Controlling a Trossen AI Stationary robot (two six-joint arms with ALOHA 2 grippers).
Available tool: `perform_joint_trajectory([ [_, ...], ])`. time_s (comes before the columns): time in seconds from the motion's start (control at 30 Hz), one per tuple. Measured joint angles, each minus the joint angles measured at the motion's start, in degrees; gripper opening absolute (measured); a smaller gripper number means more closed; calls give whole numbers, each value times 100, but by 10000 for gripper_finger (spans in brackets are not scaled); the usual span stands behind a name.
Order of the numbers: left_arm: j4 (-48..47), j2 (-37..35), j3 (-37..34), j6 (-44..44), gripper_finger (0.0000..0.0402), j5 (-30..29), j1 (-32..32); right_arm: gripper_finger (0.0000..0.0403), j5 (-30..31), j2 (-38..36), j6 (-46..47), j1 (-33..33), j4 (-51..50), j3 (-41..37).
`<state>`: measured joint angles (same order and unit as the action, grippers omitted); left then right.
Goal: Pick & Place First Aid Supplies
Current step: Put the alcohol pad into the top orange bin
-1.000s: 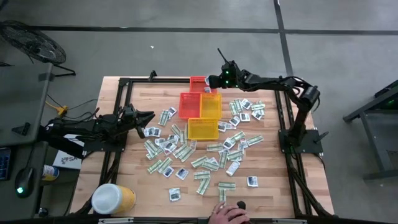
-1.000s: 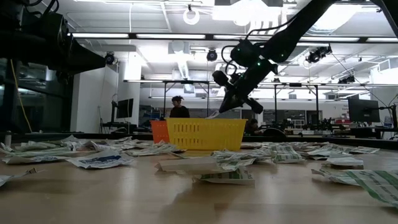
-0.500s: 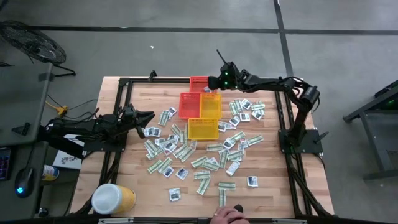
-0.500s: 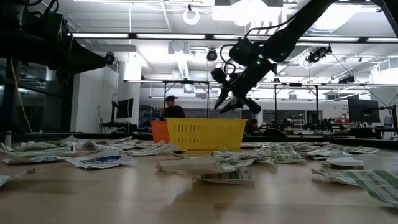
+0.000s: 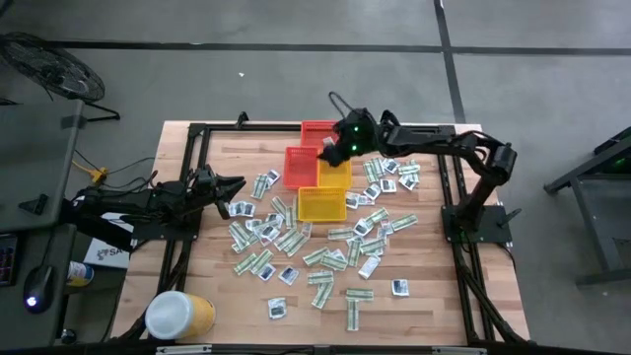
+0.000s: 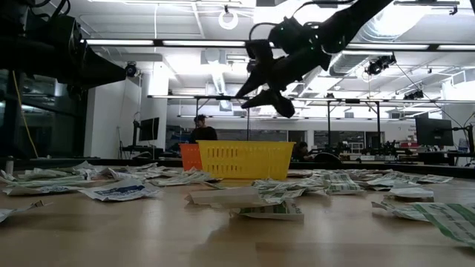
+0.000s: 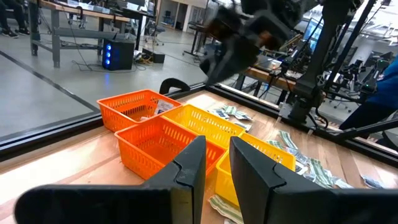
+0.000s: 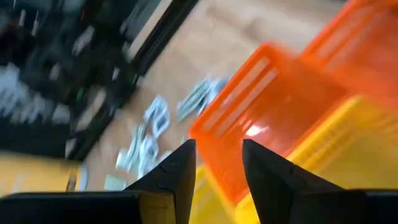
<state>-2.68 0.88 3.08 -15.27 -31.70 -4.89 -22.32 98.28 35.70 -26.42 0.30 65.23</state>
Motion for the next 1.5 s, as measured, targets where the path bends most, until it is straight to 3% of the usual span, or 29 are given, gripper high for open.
perform_joint_trajectory([
  [0.33,1,1,2,0,73,7,1,126,-401,-1046,-270,1016,7,-1314],
  [0.6,1,1,0,0,73,11,1,126,285,-2489,308,2297,12,-2862],
  [0.8,1,1,1,-2,73,11,-1,126,615,-2975,1258,3260,-62,-3539],
  [0.97,1,1,1,0,73,13,-1,126,699,-3001,1528,3856,-325,-3702],
  [1.07,1,1,1,0,73,14,-1,126,597,-3001,1274,4088,-745,-3702],
  [1.27,1,1,1,0,73,15,0,126,-158,-3001,774,4398,-1605,-3702],
  [1.5,1,1,2,0,73,17,0,126,-219,-2922,187,4698,-1869,-3702],
])
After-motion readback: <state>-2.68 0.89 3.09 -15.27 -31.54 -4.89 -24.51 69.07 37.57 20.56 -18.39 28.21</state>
